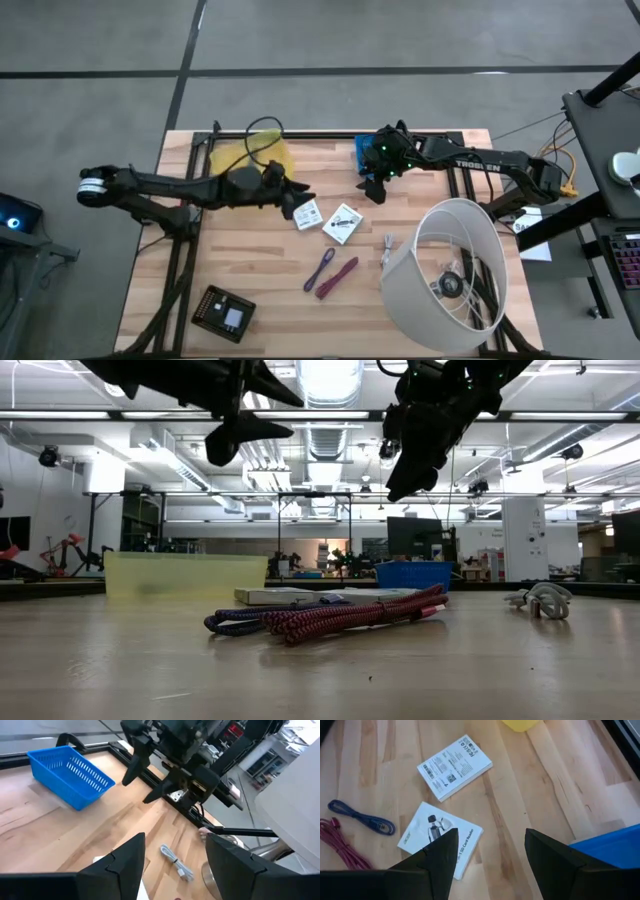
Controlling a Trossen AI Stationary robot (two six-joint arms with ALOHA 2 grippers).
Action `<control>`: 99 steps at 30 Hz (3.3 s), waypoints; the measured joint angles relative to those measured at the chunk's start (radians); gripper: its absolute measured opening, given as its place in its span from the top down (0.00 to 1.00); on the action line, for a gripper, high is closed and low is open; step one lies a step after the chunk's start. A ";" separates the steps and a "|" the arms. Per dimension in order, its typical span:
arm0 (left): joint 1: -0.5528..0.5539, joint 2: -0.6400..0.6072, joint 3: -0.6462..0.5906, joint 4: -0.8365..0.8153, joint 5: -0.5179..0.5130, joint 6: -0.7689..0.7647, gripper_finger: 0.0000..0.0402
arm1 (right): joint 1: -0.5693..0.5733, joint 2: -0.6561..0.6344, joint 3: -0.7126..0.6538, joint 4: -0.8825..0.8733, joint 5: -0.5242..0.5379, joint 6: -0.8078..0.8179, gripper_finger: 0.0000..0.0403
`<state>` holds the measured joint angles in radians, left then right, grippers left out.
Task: Pick and place items into bin
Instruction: Put the dark blue charger cable into the yellow bin
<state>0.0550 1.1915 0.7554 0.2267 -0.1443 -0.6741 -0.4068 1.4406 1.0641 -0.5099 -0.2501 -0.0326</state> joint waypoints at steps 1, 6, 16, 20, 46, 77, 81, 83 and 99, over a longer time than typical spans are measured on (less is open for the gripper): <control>-0.018 0.000 0.001 -0.002 -0.020 0.000 0.52 | 0.000 0.000 0.000 -0.001 0.000 0.003 0.47; -0.098 0.006 0.027 -0.023 -0.107 -0.001 0.52 | 0.000 0.000 -0.001 -0.002 0.000 -0.016 0.47; -0.208 0.242 0.231 -0.171 -0.125 -0.001 0.52 | 0.000 0.000 -0.009 0.009 0.001 -0.046 0.47; -0.228 0.347 0.295 -0.256 -0.097 -0.003 0.52 | 0.000 0.000 -0.021 0.012 0.001 -0.046 0.47; -0.283 0.656 0.328 -0.349 0.202 -0.133 0.52 | 0.000 0.000 -0.077 0.023 0.000 -0.046 0.47; -0.286 0.706 0.327 -0.446 0.198 -0.205 0.97 | 0.000 0.000 -0.077 0.070 0.000 -0.046 0.47; -0.288 0.667 0.325 -0.470 0.184 -0.137 0.99 | 0.000 0.000 -0.077 0.071 0.000 -0.046 0.47; -0.291 0.635 0.326 -0.476 0.138 -0.076 0.99 | 0.000 0.000 -0.077 0.072 0.000 -0.046 0.47; -0.232 0.284 0.337 -0.538 -0.633 0.114 0.99 | 0.000 0.000 -0.077 0.077 0.000 -0.046 0.47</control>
<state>-0.1770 1.4751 1.0919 -0.3117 -0.7777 -0.5605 -0.4065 1.4406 0.9871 -0.4329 -0.2498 -0.0789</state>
